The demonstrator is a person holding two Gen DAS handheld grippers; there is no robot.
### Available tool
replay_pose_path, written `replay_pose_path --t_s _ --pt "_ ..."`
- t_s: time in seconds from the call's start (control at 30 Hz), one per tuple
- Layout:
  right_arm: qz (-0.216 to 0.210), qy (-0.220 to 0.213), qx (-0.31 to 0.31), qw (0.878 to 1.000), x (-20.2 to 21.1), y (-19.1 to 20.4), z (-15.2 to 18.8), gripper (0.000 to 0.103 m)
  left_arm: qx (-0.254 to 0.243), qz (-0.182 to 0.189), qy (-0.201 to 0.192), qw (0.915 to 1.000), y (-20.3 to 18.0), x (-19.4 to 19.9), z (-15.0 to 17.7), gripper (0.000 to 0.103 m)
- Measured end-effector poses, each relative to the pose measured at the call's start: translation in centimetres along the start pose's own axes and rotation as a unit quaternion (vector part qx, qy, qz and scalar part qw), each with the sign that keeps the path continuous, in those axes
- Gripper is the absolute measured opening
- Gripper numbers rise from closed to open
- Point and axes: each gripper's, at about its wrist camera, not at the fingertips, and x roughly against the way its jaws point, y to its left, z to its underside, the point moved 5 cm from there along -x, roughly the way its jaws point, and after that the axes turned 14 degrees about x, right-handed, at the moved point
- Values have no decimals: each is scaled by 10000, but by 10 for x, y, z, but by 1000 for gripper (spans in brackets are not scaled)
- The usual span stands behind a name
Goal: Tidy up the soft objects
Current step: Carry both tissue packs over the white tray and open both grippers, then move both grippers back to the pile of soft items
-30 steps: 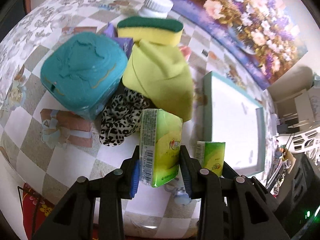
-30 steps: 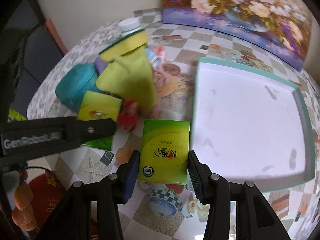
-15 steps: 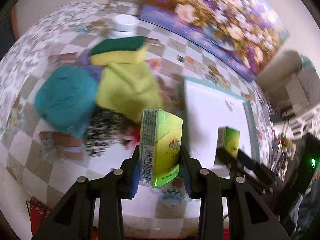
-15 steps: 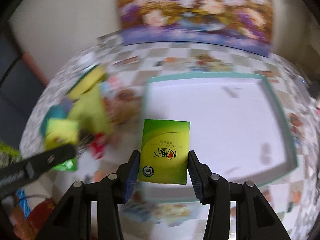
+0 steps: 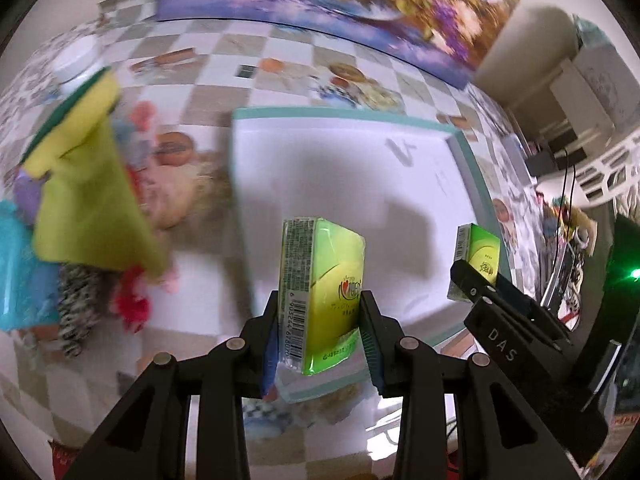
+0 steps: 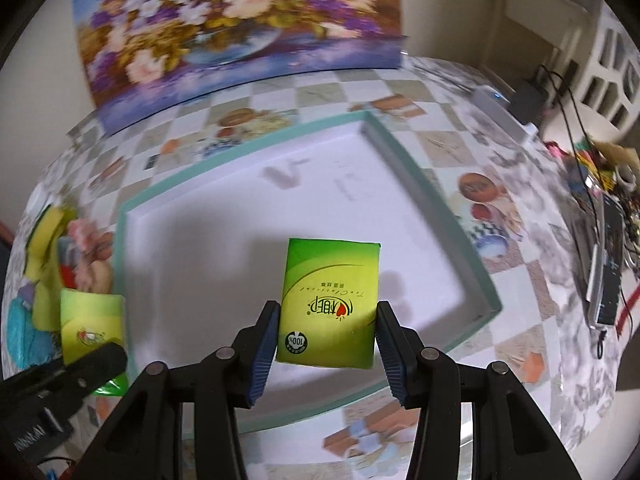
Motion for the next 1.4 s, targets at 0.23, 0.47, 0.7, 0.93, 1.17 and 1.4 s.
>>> replay_pose_path --t_s 0.23,0.47,0.7,0.93,1.17,1.4 --pt "207 117 -304 9993 -9 -32 6 50 -189 58 -56 9998 -20 -22 0 38" --pt "188 20 -411 9990 -7 -42 5 53 -327 111 -359 9988 -28 -20 -8 54" --pt "270 -18 -210 9994 -3 -32 2 75 -357 -130 -680 9970 -20 -9 -14 63" --pt "234 112 71 9996 -4 -12 5 78 -95 -919 -926 9914 15 1 -22 71" --pt "-88 -30 566 9984 7 28 3 78 506 -1242 -618 9890 57 10 -15 72" --pt "-300 -28 934 9952 14 65 8 78 1079 -1326 -631 9833 100 33 -8 72"
